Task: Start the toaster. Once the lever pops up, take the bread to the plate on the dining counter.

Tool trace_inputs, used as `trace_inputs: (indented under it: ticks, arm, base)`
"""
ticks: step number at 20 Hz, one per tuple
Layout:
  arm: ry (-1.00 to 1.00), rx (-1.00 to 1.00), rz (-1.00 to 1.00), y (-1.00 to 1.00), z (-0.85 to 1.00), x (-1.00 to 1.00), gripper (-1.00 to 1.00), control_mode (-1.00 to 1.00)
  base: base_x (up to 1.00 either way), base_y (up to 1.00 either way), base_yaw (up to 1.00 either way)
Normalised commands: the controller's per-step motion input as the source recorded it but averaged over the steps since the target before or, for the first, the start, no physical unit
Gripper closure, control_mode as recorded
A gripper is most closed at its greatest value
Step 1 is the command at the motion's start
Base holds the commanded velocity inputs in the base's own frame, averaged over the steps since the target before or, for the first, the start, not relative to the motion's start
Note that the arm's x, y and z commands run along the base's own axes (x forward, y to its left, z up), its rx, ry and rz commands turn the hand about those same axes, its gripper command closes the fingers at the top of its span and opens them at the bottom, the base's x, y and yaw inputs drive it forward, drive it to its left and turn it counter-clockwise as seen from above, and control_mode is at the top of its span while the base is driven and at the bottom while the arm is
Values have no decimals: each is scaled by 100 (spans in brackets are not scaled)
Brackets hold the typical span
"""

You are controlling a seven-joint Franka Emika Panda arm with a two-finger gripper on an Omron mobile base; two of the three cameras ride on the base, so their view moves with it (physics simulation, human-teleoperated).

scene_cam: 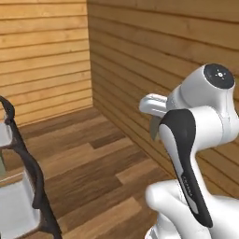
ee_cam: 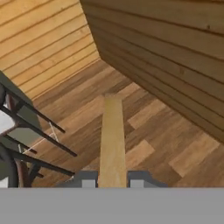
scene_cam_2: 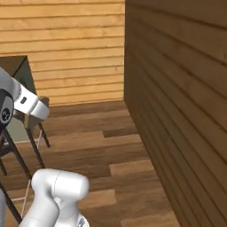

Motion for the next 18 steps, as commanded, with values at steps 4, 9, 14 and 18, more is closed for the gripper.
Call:
trace_inputs:
  ticks: [4, 9, 14, 18]
  arm:
    - [0, 0, 0, 0, 0, 0, 100, 100]
    - [0, 0, 0, 0, 0, 0, 100, 100]
    - [0, 0, 0, 0, 0, 0, 100, 100]
    - [0, 0, 0, 0, 0, 0, 100, 100]
  base:
    - [77, -23, 69]
    - [43, -42, 68]
    - [5, -53, 68]
    - [3, -55, 68]
